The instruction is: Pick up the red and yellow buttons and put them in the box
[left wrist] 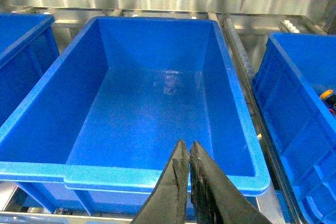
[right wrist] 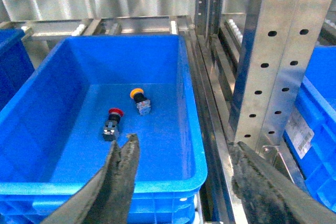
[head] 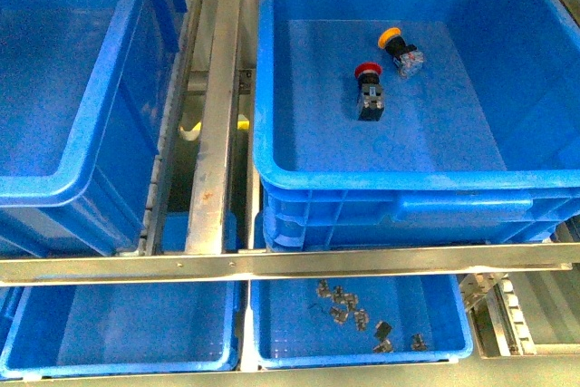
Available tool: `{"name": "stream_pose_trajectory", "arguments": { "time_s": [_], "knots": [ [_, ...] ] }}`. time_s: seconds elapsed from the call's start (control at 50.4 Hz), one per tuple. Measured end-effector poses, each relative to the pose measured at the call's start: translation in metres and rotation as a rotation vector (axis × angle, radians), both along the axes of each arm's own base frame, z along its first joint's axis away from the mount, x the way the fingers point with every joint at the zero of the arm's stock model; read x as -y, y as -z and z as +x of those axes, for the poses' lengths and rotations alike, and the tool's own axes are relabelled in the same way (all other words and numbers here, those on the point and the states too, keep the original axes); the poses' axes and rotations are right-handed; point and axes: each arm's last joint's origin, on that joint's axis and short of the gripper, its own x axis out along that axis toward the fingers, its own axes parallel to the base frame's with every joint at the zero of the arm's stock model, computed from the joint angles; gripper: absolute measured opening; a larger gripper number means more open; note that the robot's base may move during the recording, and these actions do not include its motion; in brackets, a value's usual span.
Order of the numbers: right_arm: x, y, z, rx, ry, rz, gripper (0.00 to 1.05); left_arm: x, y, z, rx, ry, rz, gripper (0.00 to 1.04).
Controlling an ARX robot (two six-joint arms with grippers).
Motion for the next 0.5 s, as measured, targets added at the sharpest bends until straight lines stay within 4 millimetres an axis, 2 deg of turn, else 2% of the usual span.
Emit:
{"name": "stream_pose_trajectory", "arguments": {
  "time_s": [0.059, 0.099, 0.198, 0.337, 0.496],
  "knots": [
    [0.0, 0.0, 0.0, 0.0, 0.0, 0.0, 0.7, 0.0, 0.0, 0.0, 0.0, 0.0, 0.0, 0.03],
    [0.0, 0.0, 0.0, 0.0, 0.0, 0.0, 0.77, 0.0, 0.0, 0.0, 0.0, 0.0, 0.0, 0.07],
    [0.0, 0.0, 0.0, 0.0, 0.0, 0.0, 0.98, 0.0, 0.0, 0.0, 0.0, 0.0, 0.0, 0.31],
    [0.0, 0.0, 0.0, 0.0, 0.0, 0.0, 0.99, 0.0, 0.0, 0.0, 0.0, 0.0, 0.0, 0.65],
    [0.0, 0.0, 0.0, 0.0, 0.0, 0.0, 0.99, 0.0, 0.0, 0.0, 0.0, 0.0, 0.0, 0.91]
  ]
}}
